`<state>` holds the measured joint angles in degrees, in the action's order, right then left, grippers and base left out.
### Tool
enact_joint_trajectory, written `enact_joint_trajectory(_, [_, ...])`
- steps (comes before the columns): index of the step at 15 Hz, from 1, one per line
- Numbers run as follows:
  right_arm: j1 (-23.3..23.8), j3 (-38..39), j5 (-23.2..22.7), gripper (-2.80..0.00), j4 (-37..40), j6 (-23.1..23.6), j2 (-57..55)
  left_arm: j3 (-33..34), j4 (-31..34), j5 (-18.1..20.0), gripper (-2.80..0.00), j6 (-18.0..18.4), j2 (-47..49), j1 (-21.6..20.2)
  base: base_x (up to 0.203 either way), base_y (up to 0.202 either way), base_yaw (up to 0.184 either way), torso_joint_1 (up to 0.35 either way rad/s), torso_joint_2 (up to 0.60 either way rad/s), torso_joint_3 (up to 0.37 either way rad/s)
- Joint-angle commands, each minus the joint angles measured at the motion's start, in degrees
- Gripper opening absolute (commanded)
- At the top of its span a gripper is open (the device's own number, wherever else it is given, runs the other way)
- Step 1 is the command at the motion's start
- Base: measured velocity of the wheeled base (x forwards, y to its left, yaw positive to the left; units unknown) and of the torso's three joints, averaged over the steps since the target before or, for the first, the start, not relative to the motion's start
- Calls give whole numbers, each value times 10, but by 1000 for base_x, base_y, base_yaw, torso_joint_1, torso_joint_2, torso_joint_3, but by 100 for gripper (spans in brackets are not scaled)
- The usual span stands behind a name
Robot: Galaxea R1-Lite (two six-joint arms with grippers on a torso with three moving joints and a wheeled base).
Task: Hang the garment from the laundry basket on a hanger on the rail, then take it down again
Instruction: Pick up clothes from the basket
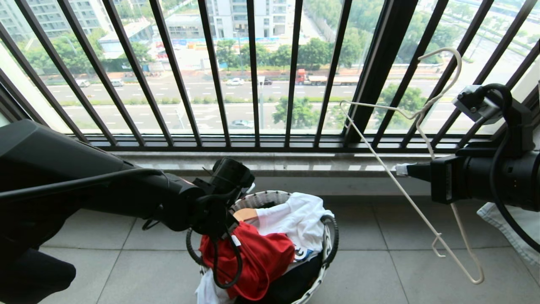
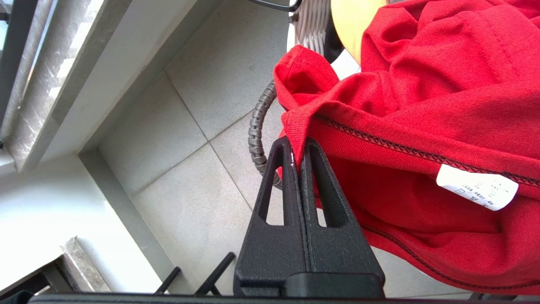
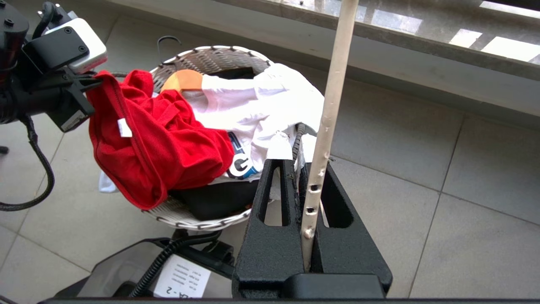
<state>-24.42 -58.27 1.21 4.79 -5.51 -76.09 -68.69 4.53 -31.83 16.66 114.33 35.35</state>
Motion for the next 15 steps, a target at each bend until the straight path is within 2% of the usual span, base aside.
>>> enact_joint_trajectory(1, [0,0,0,-280,0,0,-4,13,1,10,-280,-6,5,14,0,0,0,0,0,0])
enact_joint_trajectory(4, [0,0,1,-280,0,0,-3,29,1,19,-280,-16,7,30,0,0,0,0,0,0])
enact_joint_trajectory(10, [0,0,1,-280,-2,0,-3,31,0,19,-280,-20,2,31,0,0,0,0,0,0])
enact_joint_trajectory(13, [0,0,0,-280,-3,0,-3,30,-1,19,-280,-76,-20,31,0,0,0,0,0,0])
enact_joint_trajectory(15, [0,0,-1,-280,-3,0,-4,29,-2,37,-280,-119,-52,31,0,0,0,0,0,0])
